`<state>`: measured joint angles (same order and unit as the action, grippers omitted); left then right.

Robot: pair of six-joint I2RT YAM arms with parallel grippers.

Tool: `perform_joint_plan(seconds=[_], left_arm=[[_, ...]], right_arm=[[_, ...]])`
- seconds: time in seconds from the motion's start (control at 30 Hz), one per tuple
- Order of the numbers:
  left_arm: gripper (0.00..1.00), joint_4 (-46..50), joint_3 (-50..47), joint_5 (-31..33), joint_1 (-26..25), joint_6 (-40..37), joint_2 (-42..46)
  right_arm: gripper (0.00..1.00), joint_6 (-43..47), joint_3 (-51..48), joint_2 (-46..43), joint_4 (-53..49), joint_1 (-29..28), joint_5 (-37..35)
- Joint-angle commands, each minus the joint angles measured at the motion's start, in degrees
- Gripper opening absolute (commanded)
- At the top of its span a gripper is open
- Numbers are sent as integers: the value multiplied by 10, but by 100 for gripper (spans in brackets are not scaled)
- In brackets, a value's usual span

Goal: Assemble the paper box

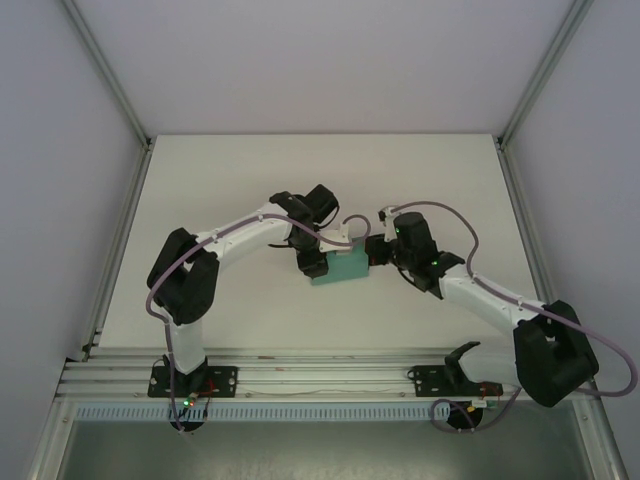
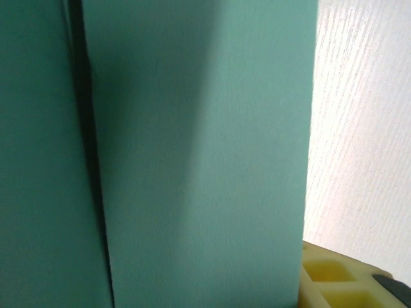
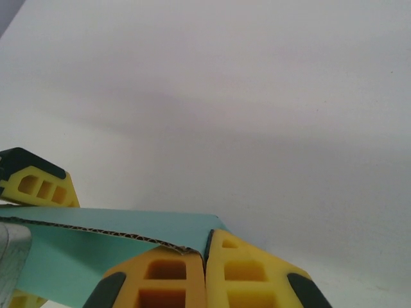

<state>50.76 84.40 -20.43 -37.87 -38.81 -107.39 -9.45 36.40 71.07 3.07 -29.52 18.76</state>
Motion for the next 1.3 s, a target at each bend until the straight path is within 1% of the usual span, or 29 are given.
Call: perform_joint_plan(seconds=[0.0, 0.07, 0.17, 0.3, 0.37, 0.43, 0.53, 0.6, 0.7, 0.8, 0.83, 0.9, 0.93, 1.0, 1.07, 1.17, 1.27], left_arm=[[50, -20, 17, 11, -8, 3, -14], [56, -21, 18, 13, -8, 9, -12], [59, -32, 15, 17, -8, 23, -6], [64, -52, 8, 21, -8, 45, 11], [80, -58, 5, 25, -8, 60, 25], [100, -67, -5, 28, -9, 72, 42], [100, -90, -28, 43, -12, 102, 79], [100, -112, -49, 68, -14, 139, 108], [100, -146, -88, 109, -14, 212, 154], [100, -165, -132, 159, -14, 301, 201], [99, -168, -149, 171, -14, 330, 219], [87, -182, -184, 190, -14, 387, 250], [84, -191, -202, 195, -14, 419, 267], [81, -210, -239, 185, -14, 452, 298], [77, -221, -264, 168, -15, 467, 324], [75, -252, -299, 134, -15, 468, 348], [74, -278, -313, 128, -14, 463, 344]], right_arm=[[0, -38, -25, 14, -57, -19, -5], [0, -24, -31, 7, -68, -31, -18], [0, 1, -61, -11, -50, -48, -48], [0, 4, -79, -23, -35, -55, -78], [0, 6, -79, -31, -32, -61, -94], [0, 11, -80, -39, -31, -69, -107], [0, 12, -79, -46, -36, -82, -134], [0, 9, -77, -47, -41, -91, -150], [0, 5, -78, -42, -41, -104, -180], [0, 0, -72, -37, -49, -119, -208], [0, 0, -69, -36, -52, -124, -215], [0, 0, -61, -35, -58, -136, -232], [0, 1, -56, -35, -65, -140, -241], [0, -6, -47, -35, -80, -147, -256], [0, -8, -42, -36, -85, -150, -260], [0, -12, -41, -31, -85, -152, -260], [0, -15, -39, -23, -84, -155, -261]])
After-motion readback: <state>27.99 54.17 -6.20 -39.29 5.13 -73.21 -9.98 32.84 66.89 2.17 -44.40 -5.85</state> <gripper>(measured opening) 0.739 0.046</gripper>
